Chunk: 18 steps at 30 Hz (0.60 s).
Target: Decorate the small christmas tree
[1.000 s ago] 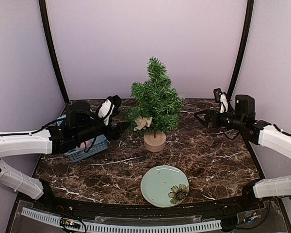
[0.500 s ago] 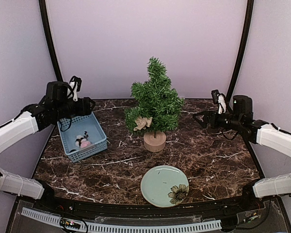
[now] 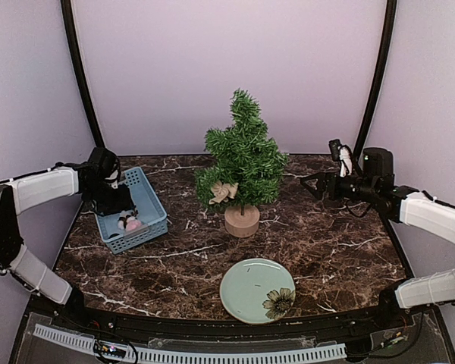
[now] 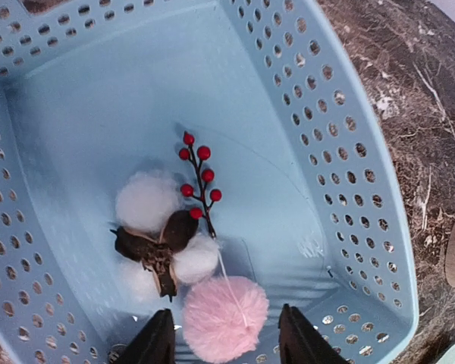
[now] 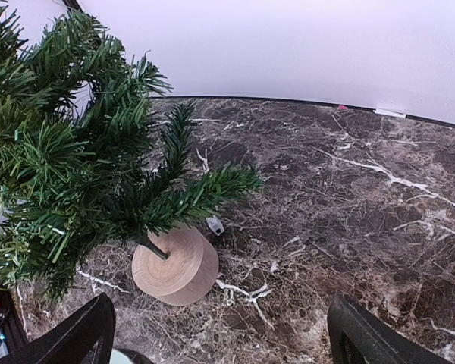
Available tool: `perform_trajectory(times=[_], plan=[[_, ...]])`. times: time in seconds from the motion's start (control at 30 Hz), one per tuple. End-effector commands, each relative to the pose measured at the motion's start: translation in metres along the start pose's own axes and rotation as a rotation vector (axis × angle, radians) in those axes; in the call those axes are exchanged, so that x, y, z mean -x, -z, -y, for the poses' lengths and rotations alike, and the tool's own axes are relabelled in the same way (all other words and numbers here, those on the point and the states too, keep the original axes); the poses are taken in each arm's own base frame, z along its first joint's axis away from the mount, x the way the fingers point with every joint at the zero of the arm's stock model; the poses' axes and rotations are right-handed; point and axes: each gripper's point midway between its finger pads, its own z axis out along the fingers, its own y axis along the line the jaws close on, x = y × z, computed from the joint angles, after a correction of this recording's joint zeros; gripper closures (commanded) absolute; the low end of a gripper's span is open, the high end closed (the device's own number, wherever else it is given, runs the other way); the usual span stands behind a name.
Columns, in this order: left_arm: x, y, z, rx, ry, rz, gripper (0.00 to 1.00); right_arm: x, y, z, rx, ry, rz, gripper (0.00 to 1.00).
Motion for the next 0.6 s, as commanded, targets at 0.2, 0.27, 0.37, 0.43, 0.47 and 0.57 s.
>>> perform_trajectory(times=[0.2, 0.27, 0.37, 0.43, 0.47, 0.57], plan=[[-0.049, -0.041, 0.006, -0.035, -0.005, -0.207, 0.6, 0.017, -0.002, -0.007, 0.023, 0.035, 0.046, 0.02], [-0.053, -0.044, 0.006, -0.028, -0.018, -0.22, 0.6, 0.017, -0.003, -0.006, 0.023, 0.032, 0.045, 0.02], [-0.058, -0.048, 0.007, -0.031, -0.028, -0.232, 0.64, 0.016, -0.003, -0.006, 0.025, 0.029, 0.043, 0.02], [-0.059, -0.05, 0.007, -0.029, -0.03, -0.237, 0.73, 0.015, -0.003, -0.006, 0.024, 0.028, 0.042, 0.01], [-0.059, -0.051, 0.007, -0.029, -0.031, -0.234, 0.79, 0.016, -0.003, -0.007, 0.025, 0.028, 0.043, 0.02], [-0.054, -0.049, 0.006, -0.021, -0.034, -0.216, 0.96, 0.016, -0.002, -0.006, 0.019, 0.031, 0.044, 0.02]])
